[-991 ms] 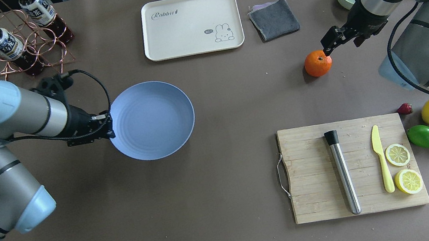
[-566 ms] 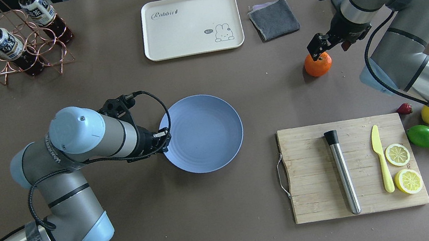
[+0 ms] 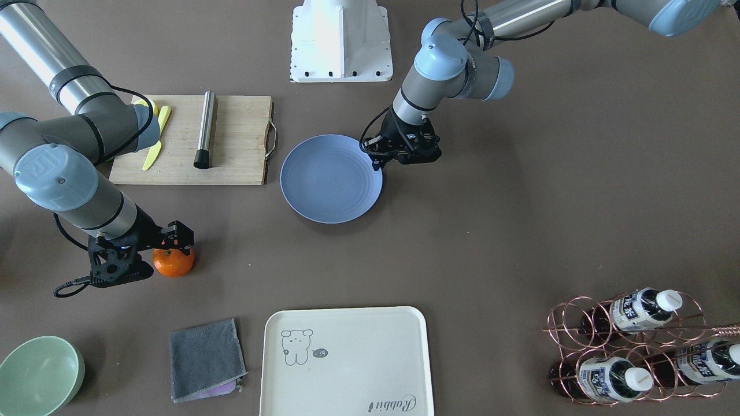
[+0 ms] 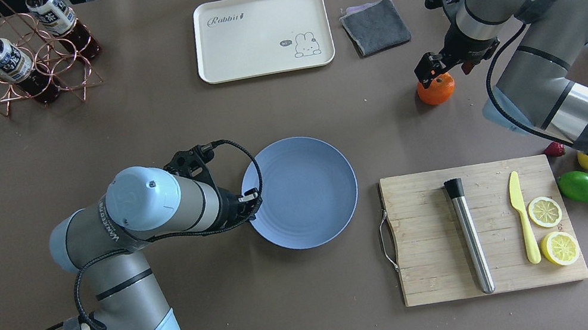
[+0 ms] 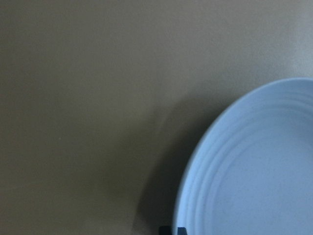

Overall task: Pick orange to plate
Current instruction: 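Close the right gripper on the orange while the left sets the plate down, then lift the orange and carry it over the blue plate with the right gripper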

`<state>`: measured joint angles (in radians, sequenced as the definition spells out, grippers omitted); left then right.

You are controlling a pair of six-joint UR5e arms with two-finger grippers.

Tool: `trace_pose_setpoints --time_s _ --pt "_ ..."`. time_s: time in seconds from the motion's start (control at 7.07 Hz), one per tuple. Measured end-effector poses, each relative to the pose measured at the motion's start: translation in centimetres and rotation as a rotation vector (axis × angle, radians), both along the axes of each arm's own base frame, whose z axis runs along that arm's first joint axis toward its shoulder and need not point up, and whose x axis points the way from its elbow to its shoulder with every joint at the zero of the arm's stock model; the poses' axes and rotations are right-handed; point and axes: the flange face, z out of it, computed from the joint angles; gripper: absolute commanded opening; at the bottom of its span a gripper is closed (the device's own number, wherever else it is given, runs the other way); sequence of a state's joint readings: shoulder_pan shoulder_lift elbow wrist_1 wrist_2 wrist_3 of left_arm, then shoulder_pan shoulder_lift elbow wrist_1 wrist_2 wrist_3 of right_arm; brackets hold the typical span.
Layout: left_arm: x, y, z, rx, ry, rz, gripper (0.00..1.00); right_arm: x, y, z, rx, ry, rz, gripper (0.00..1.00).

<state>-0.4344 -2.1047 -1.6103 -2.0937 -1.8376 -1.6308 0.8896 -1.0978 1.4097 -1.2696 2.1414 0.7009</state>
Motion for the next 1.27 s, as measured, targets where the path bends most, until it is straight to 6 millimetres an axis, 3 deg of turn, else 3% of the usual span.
trace_pose_setpoints --time_s 0.14,0.28,0.57,0.71,0.85,0.99,1.13,1.27 --pt "0.0 0.0 0.0 0.001 0.0 -0.001 0.96 -0.4 0.1 0.1 -0.005 -0.002 0.002 0.16" --pt "-0.1 -0.1 0.0 0.001 0.0 -0.004 0.96 -0.7 0.3 0.0 -0.013 -0.002 0.01 0.0" --pt "-0.6 -0.7 -0.3 0.004 0.006 -0.014 0.96 -1.0 0.2 -1.9 0.007 -0.017 0.023 0.0" --pt "-1.7 -1.6 -0.7 0.01 0.014 -0.029 0.96 -0.5 0.5 -4.8 0.025 -0.037 0.029 0.0" --pt "-3.6 -2.9 -0.7 0.029 0.019 -0.035 0.96 -0.1 2.0 -8.6 0.022 -0.054 0.037 0.0" --pt "-6.7 -4.7 0.4 0.069 0.008 -0.018 0.96 -0.8 4.9 -12.8 -0.011 -0.079 0.055 0.0" --pt "-10.7 -7.2 2.5 0.113 -0.015 0.01 0.96 -2.9 8.3 -16.5 -0.048 -0.106 0.079 0.0" --pt "-15.2 -9.9 5.5 0.16 -0.049 0.038 0.96 -6.8 11.9 -19.7 -0.069 -0.12 0.108 0.0"
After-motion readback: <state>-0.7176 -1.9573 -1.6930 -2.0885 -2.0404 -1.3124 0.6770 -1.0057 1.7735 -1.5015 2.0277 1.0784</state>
